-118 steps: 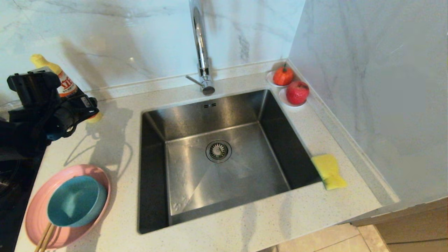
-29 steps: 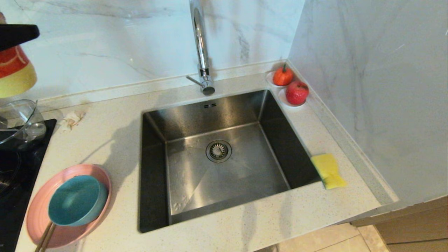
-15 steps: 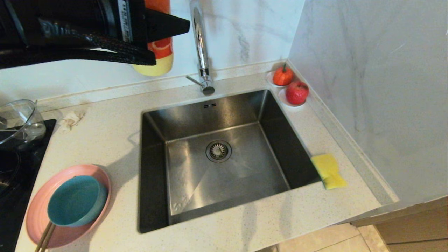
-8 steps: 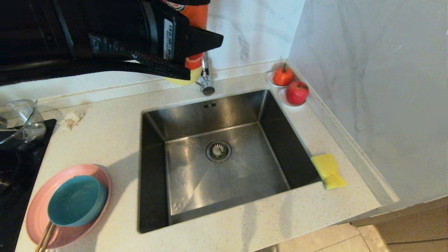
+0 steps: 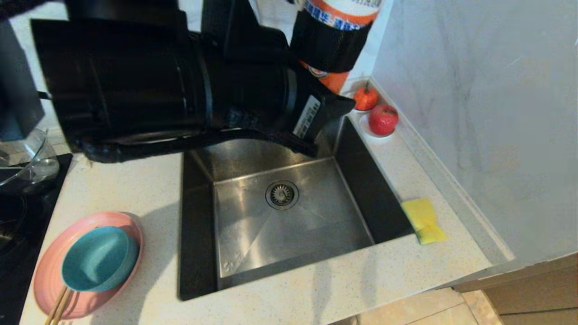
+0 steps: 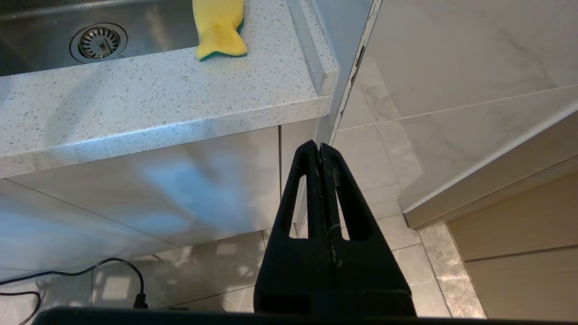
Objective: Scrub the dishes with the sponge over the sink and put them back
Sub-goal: Squeeze it onto the sponge
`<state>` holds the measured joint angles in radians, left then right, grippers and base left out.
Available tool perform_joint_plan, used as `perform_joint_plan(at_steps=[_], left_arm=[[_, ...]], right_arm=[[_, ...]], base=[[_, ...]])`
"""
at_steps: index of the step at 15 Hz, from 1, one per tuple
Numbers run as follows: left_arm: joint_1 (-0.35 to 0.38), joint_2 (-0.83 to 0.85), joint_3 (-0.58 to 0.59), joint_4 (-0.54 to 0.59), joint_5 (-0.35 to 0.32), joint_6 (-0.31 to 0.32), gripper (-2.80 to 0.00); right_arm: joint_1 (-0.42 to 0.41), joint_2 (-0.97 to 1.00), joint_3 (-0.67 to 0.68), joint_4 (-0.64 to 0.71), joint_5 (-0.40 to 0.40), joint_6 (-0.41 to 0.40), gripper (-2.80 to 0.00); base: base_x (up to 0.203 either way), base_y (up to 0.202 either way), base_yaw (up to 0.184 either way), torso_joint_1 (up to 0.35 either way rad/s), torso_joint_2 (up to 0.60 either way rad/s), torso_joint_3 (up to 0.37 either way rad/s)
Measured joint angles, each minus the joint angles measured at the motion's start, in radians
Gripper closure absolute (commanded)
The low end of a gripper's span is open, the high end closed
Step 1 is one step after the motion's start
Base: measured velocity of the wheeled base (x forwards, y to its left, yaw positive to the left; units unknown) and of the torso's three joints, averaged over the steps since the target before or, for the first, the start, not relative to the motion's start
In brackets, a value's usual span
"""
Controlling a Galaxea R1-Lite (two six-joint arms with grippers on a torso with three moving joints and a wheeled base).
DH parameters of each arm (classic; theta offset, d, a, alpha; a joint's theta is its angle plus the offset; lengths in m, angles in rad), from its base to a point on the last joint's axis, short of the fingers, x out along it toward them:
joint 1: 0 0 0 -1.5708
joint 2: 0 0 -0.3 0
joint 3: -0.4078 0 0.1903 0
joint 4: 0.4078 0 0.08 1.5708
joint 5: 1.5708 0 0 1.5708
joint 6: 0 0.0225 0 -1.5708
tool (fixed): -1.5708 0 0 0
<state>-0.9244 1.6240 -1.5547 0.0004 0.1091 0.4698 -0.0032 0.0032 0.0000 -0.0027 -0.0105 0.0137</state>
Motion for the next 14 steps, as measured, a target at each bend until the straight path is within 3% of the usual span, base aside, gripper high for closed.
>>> perform_joint_plan(at_steps=[4, 9, 14], left_arm=[[-0.019, 0.073, 0.010, 0.000, 0.044, 0.034, 0.00], [-0.057, 0.175, 0.009, -0.002, 0.052, 0.051, 0.00], [-0.074, 0.271, 0.010, -0.003, 0.084, 0.119, 0.00]], right_arm=[[0.000, 0.000, 0.000, 0.000, 0.000, 0.000, 0.00], [0.000, 0.000, 0.000, 0.000, 0.000, 0.000, 0.00], [0.000, 0.000, 0.000, 0.000, 0.000, 0.000, 0.00]], base=[[0.000, 0.000, 0.000, 0.000, 0.00, 0.000], [0.000, 0.000, 0.000, 0.000, 0.00, 0.000], [0.000, 0.000, 0.000, 0.000, 0.00, 0.000]])
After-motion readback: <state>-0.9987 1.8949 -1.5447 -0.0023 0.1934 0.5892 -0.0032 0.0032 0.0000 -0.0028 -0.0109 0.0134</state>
